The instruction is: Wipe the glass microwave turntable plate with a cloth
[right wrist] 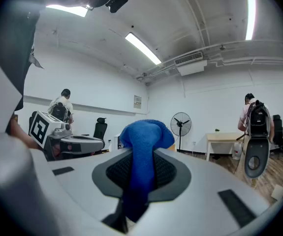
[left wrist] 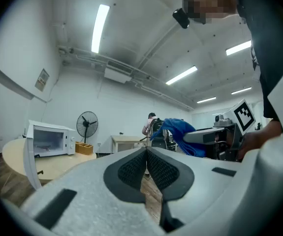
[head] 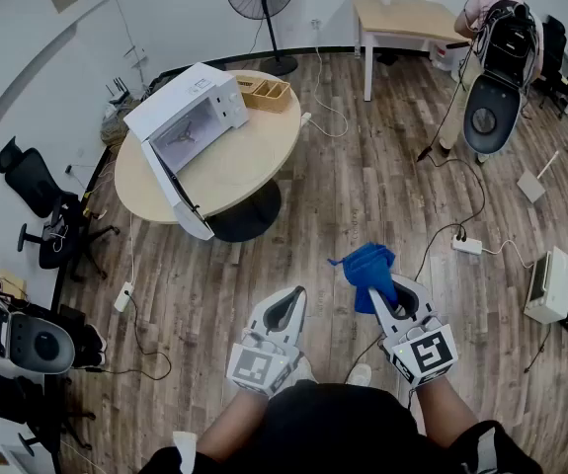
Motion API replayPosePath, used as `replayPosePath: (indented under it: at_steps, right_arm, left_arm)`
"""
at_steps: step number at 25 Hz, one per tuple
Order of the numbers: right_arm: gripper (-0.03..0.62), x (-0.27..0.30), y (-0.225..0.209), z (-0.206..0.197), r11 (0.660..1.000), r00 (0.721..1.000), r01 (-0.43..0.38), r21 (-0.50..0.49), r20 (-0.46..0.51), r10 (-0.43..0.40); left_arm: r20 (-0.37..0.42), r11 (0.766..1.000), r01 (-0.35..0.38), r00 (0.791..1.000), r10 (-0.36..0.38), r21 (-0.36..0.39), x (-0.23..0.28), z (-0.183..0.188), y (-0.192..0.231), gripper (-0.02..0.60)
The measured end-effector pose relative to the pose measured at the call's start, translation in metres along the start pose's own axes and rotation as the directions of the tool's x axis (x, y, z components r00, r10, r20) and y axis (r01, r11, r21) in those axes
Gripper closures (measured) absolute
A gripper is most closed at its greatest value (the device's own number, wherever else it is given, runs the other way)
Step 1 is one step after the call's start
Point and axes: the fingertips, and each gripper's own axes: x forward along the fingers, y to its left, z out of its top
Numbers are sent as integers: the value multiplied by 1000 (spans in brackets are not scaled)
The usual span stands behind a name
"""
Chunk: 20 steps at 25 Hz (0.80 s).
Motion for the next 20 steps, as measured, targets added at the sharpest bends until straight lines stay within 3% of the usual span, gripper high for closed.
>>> replayPosePath:
  at_steps: [13, 20]
  right_arm:
    - [533, -1, 4, 8, 1000, 1000, 25, -19, 16, -25]
    - [526, 19, 12, 18, 997, 998, 21, 81, 59, -26]
  left_arm:
    - [12, 1000, -24, 1000, 24, 2, -10, 4, 3, 575]
    - [26, 1000, -7, 1000, 6, 7, -13, 13, 29, 575]
